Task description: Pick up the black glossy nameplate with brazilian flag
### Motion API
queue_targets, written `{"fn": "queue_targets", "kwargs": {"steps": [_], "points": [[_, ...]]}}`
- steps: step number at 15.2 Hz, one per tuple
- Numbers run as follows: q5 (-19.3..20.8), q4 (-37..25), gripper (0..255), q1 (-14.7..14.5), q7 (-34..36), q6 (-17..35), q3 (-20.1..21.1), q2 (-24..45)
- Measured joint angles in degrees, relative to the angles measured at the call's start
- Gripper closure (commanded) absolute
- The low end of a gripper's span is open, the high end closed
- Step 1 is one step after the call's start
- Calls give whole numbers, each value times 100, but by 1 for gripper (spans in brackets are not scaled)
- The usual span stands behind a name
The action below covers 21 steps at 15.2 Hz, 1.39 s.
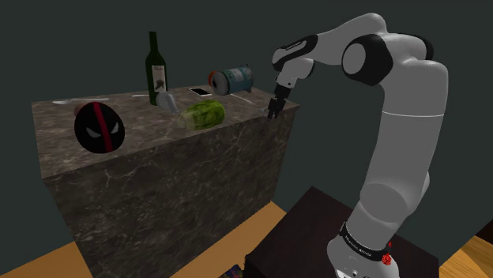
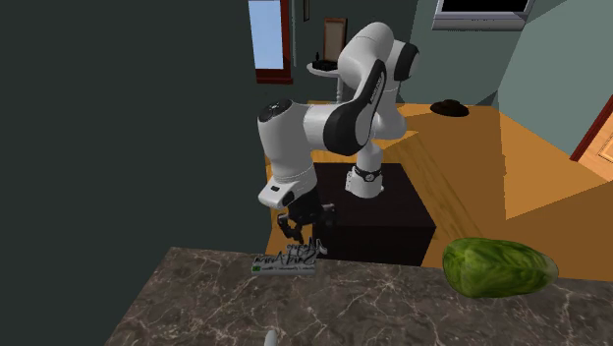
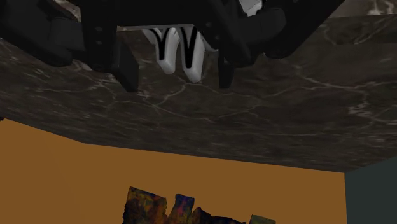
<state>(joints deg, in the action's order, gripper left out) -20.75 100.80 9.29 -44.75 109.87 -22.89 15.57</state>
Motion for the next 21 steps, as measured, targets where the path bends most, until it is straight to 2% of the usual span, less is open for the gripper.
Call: {"fn": "queue_targets", "kwargs": {"steps": [10, 21], "points": [[3, -11, 255, -2, 5, -8, 1, -5], [139, -571, 255, 8, 224, -695, -39, -174]]}}
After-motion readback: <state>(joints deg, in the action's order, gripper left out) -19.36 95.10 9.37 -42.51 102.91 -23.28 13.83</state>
